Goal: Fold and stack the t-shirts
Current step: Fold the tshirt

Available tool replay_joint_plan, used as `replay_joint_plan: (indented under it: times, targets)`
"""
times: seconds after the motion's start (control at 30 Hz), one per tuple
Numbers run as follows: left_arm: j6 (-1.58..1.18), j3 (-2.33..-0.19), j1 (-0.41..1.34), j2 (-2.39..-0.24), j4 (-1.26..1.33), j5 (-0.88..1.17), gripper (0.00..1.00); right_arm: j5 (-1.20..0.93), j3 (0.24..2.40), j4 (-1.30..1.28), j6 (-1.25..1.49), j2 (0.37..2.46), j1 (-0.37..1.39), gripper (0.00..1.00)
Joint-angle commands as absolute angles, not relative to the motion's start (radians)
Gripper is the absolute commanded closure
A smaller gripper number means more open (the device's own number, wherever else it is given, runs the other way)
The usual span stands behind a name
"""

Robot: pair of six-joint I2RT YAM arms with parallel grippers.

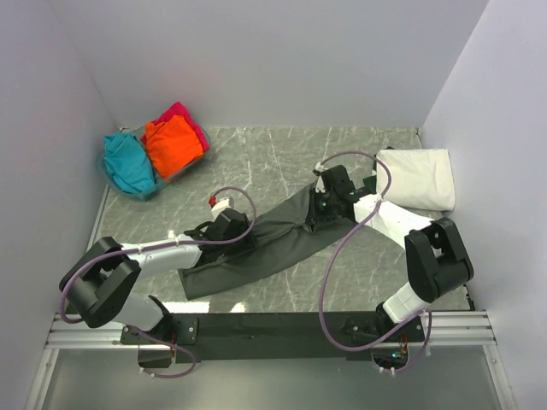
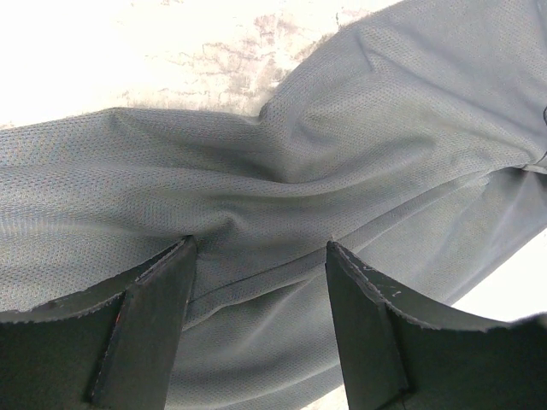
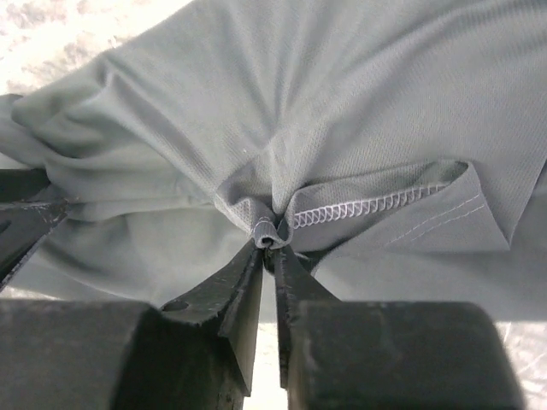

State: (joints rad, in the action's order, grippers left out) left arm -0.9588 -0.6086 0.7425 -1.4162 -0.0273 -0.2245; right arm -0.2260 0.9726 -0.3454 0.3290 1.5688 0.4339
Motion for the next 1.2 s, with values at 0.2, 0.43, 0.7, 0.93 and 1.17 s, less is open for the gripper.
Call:
replay_joint_plan:
  times: [0.2,0.43,0.7,0.93,1.17]
  targets:
    - [-0.942,-0.584,0.733,-1.397,-0.035,-0.221,0.32,-0.175,0.893,-0.365,0.387,1.506,0.439,0.63]
    - [-0.933,-0.595,0.730,-1.381,-0.052,-0.244,0.32,-0.094,0.920,-0.377,0.402,1.445,0.391,0.50]
    - [-0.842,-0.744,0.733,-1.371,-0.109,-0.293,0.32,-0.095,1.017,-0.373,0.382,1.587,0.321,0.50]
    - [-0.807,-0.870,0.736,-1.440,-0.098,-0.267,0.32,-0.081,1.084,-0.374,0.367,1.684,0.311,0.50]
    - [-0.816,-0.925,0.742,-1.523,-0.040,-0.215,0.33,-0.043,1.111,-0.390,0.359,1.724,0.307,0.53]
